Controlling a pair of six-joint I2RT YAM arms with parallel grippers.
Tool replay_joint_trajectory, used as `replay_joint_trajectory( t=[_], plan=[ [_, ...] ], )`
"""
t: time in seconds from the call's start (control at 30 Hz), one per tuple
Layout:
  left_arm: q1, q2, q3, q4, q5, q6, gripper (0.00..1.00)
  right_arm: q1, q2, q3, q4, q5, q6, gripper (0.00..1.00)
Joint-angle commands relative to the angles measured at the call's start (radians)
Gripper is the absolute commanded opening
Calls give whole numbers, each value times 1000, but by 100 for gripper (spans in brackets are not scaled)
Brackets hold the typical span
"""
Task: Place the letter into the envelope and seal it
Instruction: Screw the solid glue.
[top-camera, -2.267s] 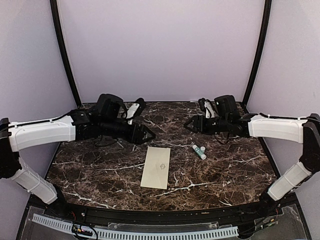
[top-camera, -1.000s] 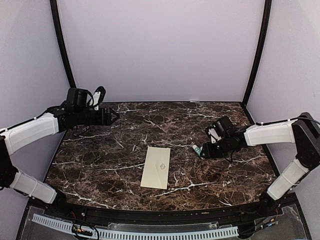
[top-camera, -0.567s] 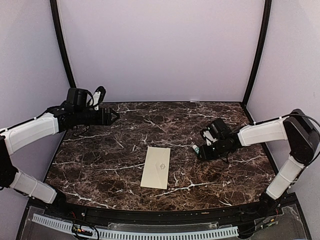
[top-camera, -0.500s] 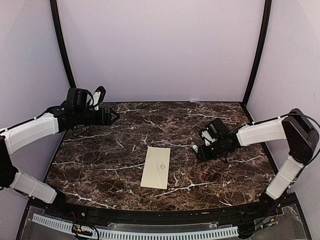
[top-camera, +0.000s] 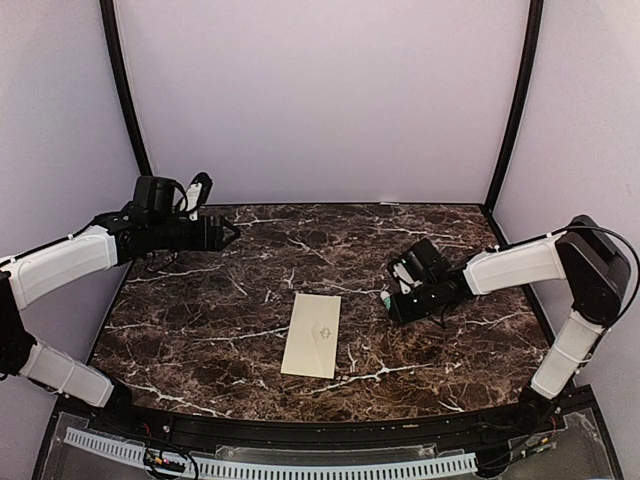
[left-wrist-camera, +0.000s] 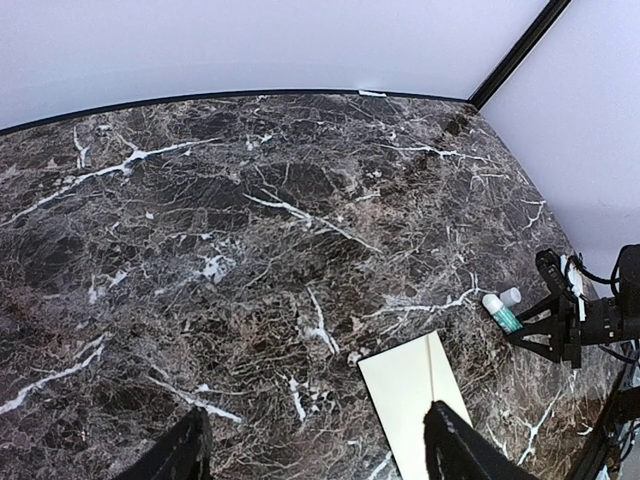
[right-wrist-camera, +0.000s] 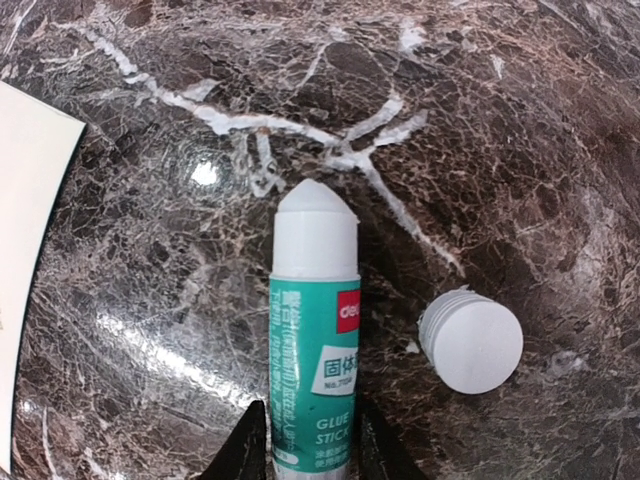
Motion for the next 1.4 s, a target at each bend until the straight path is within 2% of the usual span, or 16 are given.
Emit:
replay_joint_trajectory(
  t=[0.0, 0.23, 0.4, 0.5, 0.63, 0.87, 1.03, 1.27, 1.37],
  plan=[
    [3, -34, -21, 38, 16, -4, 71, 20, 2, 3, 34, 17, 19, 27],
    [3, -80, -40, 89, 56, -39, 71, 22, -34, -28, 94, -9, 37, 19],
    [-2, -118, -122, 273, 147, -182, 63, 22, -106, -64, 158, -52, 63, 17],
    [-51, -130, -144, 355, 140, -264, 61, 22, -161, -81, 199, -103, 91, 17],
    [-163, -119, -127, 458, 109, -329, 59, 22, -257, -107, 346, -196, 148, 16],
    [-286, -43, -107, 692, 171, -475, 58, 47, -375, -113, 672, -298, 225, 16],
    [-360, 35, -49, 805, 233, -507, 61, 81, -383, -79, 858, -371, 215, 16],
    [-448, 148, 55, 880, 341, -494, 62, 105, -340, -68, 1092, -536, 257, 15],
    [-470, 171, 80, 881, 332, -483, 63, 121, -337, -67, 1111, -552, 253, 14]
  ],
)
